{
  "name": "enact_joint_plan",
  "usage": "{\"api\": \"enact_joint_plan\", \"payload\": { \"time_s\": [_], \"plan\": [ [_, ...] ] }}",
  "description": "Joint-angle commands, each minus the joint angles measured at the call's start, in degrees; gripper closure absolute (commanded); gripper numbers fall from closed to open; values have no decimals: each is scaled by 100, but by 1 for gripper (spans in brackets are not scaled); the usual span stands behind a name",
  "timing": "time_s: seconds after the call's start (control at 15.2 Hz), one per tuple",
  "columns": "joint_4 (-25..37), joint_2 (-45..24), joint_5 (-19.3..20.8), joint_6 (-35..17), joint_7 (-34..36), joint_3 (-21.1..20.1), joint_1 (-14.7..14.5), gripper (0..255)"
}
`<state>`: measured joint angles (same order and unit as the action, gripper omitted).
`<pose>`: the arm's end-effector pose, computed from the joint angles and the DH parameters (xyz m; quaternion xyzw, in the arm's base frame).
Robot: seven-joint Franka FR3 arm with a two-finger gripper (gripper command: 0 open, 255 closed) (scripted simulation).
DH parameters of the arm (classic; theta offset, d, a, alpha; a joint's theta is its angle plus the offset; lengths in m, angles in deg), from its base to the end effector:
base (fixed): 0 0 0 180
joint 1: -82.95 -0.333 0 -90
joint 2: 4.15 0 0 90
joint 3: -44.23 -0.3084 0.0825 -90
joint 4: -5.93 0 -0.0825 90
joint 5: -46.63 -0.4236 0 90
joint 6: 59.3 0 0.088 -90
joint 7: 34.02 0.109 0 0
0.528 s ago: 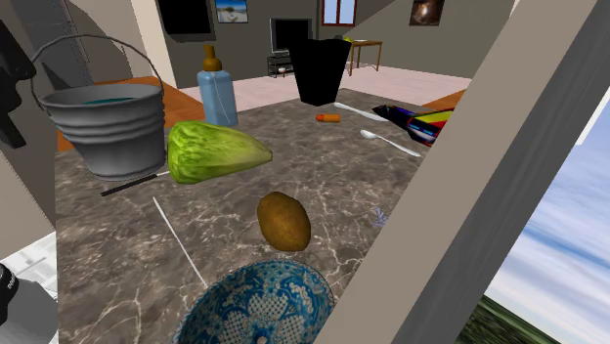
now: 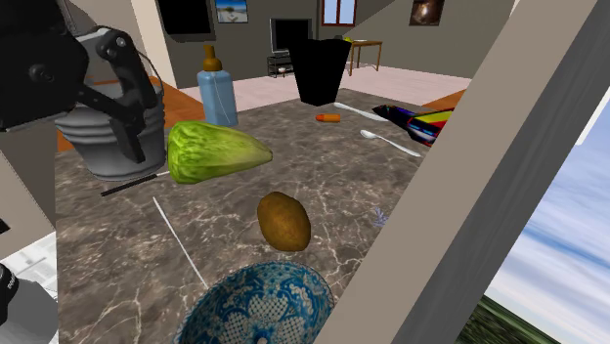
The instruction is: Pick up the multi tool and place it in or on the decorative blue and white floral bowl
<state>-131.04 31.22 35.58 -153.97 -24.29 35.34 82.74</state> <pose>0.3879 0.0863 0.5062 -0.9961 0.0363 0.0692 0.0408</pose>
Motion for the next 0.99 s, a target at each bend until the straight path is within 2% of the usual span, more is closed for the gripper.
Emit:
{"api": "enact_joint_plan", "payload": {
  "time_s": [0.0, 0.46, 0.92],
  "plan": [
    [94, -380, -145, -324, 202, -176, -42, 0],
    [637, -1668, -426, -1213, 867, -706, -155, 0],
    [1523, -3108, -366, -1920, 1578, -1113, -281, 0]
  ]
}}
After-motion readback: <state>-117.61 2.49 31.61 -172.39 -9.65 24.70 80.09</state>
